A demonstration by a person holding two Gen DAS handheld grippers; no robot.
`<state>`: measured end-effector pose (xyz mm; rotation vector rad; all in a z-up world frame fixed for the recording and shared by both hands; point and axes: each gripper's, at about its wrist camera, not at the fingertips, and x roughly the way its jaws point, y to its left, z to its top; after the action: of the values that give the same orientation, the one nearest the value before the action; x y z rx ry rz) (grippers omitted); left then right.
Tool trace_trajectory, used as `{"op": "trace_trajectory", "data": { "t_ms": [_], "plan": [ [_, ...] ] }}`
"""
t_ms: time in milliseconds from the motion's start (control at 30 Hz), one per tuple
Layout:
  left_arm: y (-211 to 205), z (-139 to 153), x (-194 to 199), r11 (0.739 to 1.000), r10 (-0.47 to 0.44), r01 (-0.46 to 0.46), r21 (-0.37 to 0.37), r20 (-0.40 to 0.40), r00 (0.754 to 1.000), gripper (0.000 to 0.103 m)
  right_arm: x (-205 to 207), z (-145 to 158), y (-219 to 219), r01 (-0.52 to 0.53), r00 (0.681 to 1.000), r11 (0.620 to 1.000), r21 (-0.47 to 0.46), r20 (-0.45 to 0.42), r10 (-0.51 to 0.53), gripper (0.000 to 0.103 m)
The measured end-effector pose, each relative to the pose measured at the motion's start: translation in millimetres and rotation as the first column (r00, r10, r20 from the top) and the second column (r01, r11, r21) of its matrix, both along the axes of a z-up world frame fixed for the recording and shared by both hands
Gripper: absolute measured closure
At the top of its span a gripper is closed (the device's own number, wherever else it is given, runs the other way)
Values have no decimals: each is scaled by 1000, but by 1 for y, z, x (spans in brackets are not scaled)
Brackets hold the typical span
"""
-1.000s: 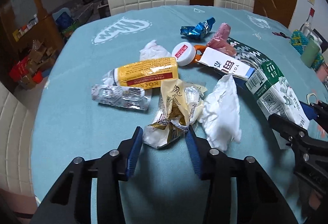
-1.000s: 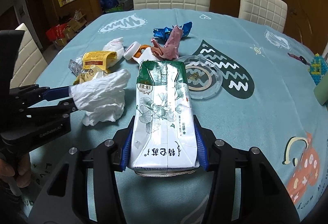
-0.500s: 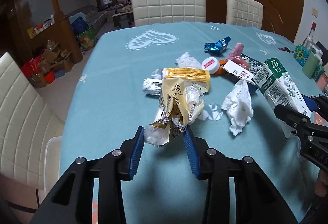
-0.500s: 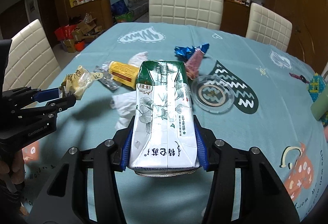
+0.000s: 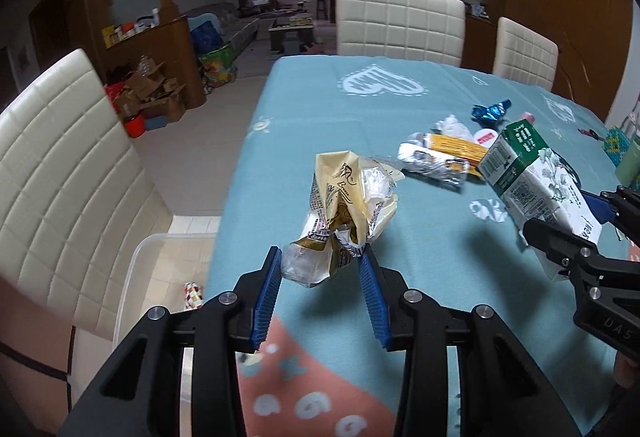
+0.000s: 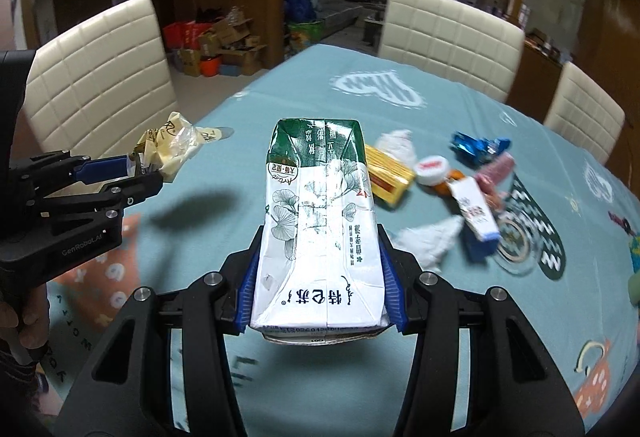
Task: Collect trash
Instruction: 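Carry the foil wrapper to the bin and release it with the left tool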
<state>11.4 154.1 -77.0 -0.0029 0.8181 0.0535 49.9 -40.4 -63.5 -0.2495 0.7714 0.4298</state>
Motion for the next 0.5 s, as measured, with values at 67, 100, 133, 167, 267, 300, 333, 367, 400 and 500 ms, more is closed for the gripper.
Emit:
{"op": "trace_trajectory", "data": {
  "t_ms": [67,100,133,167,267,300,333,367,400,500],
  "plan": [
    [14,-1,-6,1000,28,-28,-2,3,1000,64,-1,1,18,-41,999,999,-10,5,41,51],
    [21,-1,-8,999,40,-39,-6,3,999,64,-2,1,27,-59,998,998,-22,9,59,51],
    [32,-2,-11,998,58,-58,-11,3,998,64,-3,1,37,-77,997,996,-38,15,77,51],
    [39,-2,-13,997,71,-71,-10,3,997,64,-3,1,49,-102,994,993,-62,22,104,51],
    [64,-3,-20,992,126,-126,-1,5,992,64,-2,5,72,-146,989,987,-74,22,148,51],
    [69,-3,-21,990,138,-138,-1,5,990,64,-2,7,80,-164,986,984,-72,20,166,51],
    [78,-3,-25,988,155,-155,-3,6,988,64,-3,8,86,-175,984,982,-73,21,177,51],
    [87,-3,-28,985,174,-174,-1,8,985,64,-3,9,95,-189,981,979,-76,26,191,51],
    [94,-3,-30,982,189,-189,2,11,982,64,-4,10,104,-202,978,976,-79,30,205,51],
    [113,-2,-36,973,232,-232,12,18,973,64,-7,11,127,-244,968,966,-82,41,248,51]
  ]
}}
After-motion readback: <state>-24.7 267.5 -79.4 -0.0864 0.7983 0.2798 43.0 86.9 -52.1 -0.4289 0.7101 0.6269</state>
